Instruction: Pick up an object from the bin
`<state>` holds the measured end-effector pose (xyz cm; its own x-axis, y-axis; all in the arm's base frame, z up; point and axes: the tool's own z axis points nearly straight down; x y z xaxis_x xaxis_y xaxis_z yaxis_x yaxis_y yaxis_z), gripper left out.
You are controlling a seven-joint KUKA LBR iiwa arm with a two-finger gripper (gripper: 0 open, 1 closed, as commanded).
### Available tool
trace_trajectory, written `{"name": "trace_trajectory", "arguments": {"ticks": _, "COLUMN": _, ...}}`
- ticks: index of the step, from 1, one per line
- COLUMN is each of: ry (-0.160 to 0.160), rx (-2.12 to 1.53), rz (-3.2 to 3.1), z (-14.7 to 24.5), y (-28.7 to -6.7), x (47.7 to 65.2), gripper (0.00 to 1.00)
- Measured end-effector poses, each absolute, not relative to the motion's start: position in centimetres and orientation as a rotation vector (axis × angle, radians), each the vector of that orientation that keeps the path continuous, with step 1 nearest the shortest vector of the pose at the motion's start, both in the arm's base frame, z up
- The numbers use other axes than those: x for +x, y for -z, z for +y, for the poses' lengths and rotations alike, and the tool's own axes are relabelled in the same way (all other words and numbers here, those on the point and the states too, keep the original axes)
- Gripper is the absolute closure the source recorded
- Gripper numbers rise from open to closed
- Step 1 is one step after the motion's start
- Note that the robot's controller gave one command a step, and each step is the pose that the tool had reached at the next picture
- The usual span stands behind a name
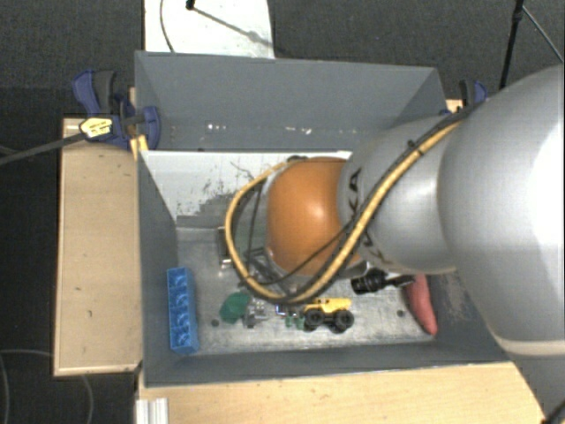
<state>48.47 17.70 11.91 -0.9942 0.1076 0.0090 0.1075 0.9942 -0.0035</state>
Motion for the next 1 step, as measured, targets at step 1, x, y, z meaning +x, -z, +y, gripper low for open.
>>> {"name": "trace_trajectory", "arguments": {"ticks": 1, "ry": 0.002, "rx": -0.107, "rz": -3.141, "z": 20.07, "y": -22.44, "x": 49.01, "gripper": 1.00}}
